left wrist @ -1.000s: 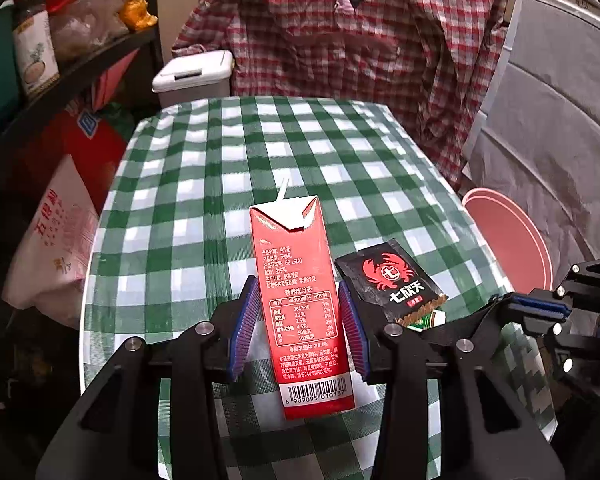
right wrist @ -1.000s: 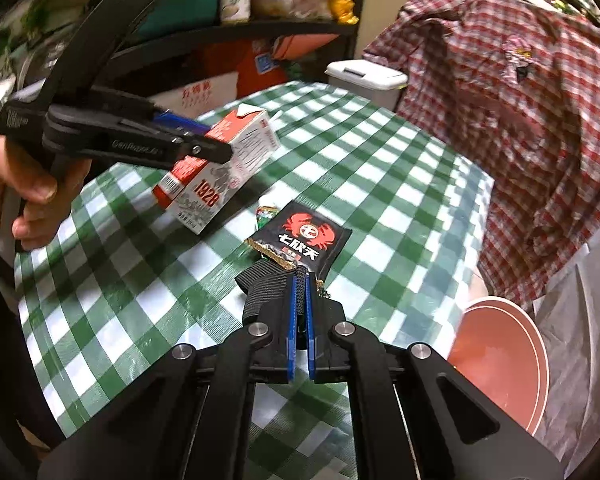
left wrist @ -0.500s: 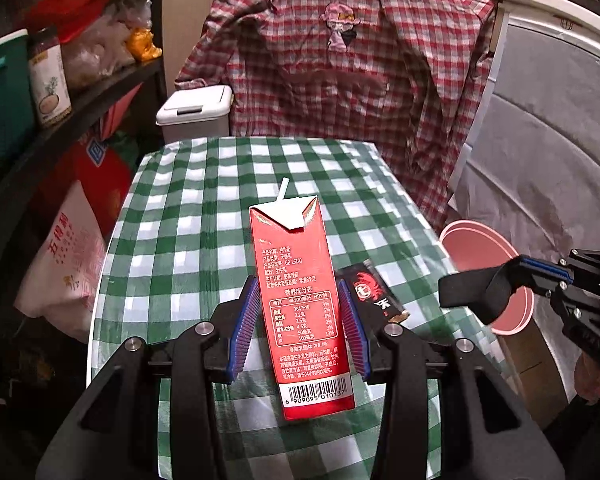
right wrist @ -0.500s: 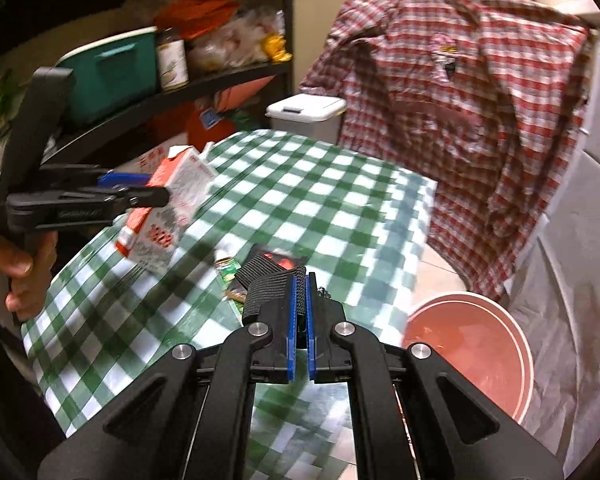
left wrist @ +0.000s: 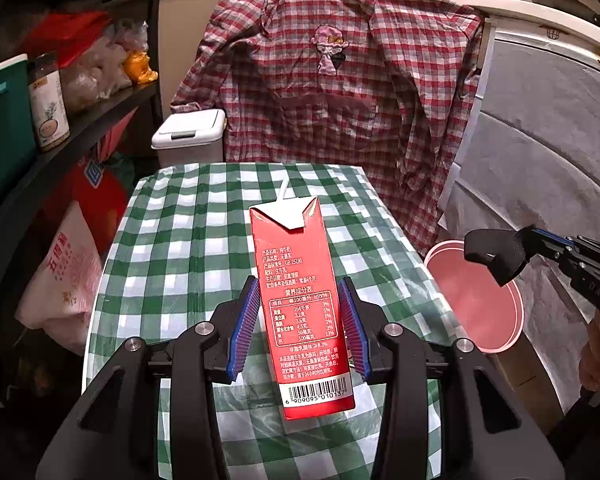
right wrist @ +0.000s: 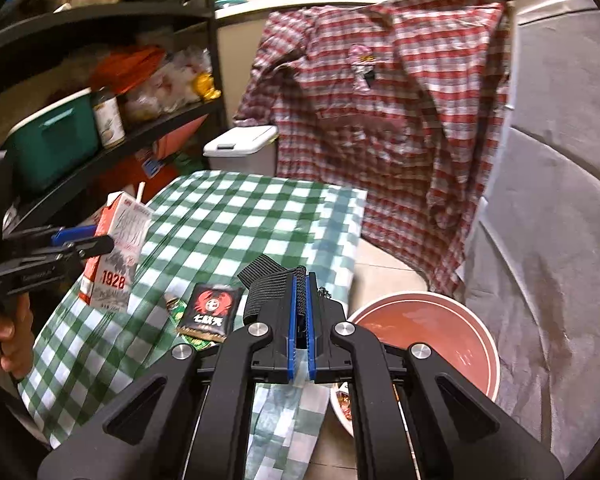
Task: Collect trash
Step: 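Carry the packet with the right tool over the pink bucket while the left tool carries the carton toward it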
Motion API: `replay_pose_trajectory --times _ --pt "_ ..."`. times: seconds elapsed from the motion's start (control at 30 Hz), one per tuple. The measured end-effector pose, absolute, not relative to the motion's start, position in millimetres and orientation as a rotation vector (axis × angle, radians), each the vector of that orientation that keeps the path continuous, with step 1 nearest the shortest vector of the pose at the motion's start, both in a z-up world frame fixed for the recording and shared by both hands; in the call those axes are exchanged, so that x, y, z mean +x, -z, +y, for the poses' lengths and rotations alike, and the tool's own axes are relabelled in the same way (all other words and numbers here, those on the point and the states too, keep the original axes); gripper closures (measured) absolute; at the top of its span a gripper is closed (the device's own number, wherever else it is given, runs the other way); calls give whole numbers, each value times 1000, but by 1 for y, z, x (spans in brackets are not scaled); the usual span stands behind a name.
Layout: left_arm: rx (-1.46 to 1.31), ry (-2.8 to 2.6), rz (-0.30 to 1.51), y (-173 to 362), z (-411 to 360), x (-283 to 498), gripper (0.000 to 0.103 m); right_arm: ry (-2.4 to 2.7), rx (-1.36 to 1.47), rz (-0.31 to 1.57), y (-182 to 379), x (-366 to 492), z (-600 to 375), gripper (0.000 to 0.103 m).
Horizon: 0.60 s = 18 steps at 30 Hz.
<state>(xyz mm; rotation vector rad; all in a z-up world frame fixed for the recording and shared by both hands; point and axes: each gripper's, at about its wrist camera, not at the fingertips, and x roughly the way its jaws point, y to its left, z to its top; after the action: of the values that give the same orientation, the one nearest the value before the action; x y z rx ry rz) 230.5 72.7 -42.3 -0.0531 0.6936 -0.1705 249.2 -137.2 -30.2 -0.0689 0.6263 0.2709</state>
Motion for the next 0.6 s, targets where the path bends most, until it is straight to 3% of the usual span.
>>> replay_pose_trajectory --times 0.6 --pt "-61 177 613 22 52 228 62 -118 51 542 10 246 -176 99"
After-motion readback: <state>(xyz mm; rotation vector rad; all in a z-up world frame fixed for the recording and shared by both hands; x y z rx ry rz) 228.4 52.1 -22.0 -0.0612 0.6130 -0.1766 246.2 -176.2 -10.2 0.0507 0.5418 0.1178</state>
